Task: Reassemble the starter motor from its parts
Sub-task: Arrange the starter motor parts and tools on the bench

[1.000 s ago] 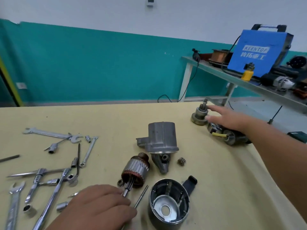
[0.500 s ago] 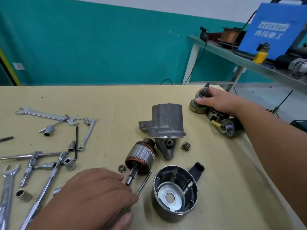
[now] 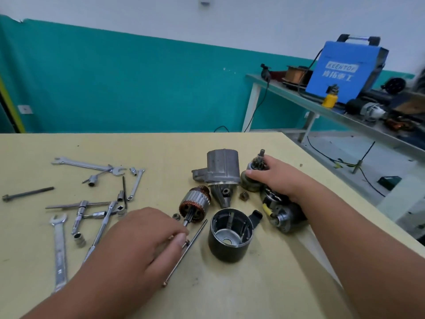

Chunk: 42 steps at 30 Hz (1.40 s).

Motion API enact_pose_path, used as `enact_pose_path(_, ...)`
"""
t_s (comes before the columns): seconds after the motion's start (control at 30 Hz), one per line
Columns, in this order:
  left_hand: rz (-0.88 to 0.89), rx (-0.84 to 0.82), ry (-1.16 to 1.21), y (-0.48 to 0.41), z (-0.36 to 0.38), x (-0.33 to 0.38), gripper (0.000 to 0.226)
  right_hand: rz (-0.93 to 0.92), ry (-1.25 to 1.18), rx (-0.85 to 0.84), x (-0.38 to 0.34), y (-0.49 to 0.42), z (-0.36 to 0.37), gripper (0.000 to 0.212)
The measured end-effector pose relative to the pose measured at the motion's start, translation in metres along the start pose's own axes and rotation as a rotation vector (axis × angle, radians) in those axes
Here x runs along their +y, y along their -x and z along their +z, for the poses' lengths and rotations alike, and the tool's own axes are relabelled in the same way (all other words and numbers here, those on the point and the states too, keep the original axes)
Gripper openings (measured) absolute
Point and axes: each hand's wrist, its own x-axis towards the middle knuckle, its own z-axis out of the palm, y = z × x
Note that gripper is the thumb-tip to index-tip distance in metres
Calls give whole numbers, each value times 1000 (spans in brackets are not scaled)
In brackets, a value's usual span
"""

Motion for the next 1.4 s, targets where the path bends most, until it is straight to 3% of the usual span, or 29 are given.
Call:
enact_pose_path(0.23, -260, 155, 87, -1, 5, -13, 35, 81, -70, 127, -9, 40, 24, 61)
enact_pose_path(0.37, -323, -100, -229, -9, -7, -32, 52, 108, 4, 130, -29, 64, 22, 56)
enact_pose_path(0.47, -347, -230, -327, -8, -13, -42, 41, 27, 282, 285, -42, 92, 10, 55)
enact_pose_path(0.6, -284, -264, -338, -9, -8, -45, 25, -246, 88, 506, -34, 151, 8, 37)
enact_pose_path(0.7, -217, -322, -340, -10, 6, -39, 28, -246, 95, 559, -10, 178, 19, 29)
enact_pose_path(0.8, -234, -291, -348, -12, 12, -37, 17, -175, 123, 533, 0, 182, 23, 25)
enact_pose_path(0.93, -321, -249, -363, -10, 3, -47, 14, -136, 372, 452, 1, 175, 27, 23)
enact_pose_path(1.13, -365, -227, -306, -5, -12, -48, 10, -181, 353, 433, -2, 169, 29, 14)
enact_pose_path(1.2, -371, -83, -208, -8, -24, -50, 7, -193, 358, 416, -4, 162, 29, 13)
enact_pose_path(1.3, -458, 179, -83, -7, -53, -59, 21, -225, 349, 411, -6, 149, 28, 15)
enact_pose_path(1.4, -561, 101, -112, 8, -71, -67, 27, -242, 321, 404, -12, 136, 30, 16)
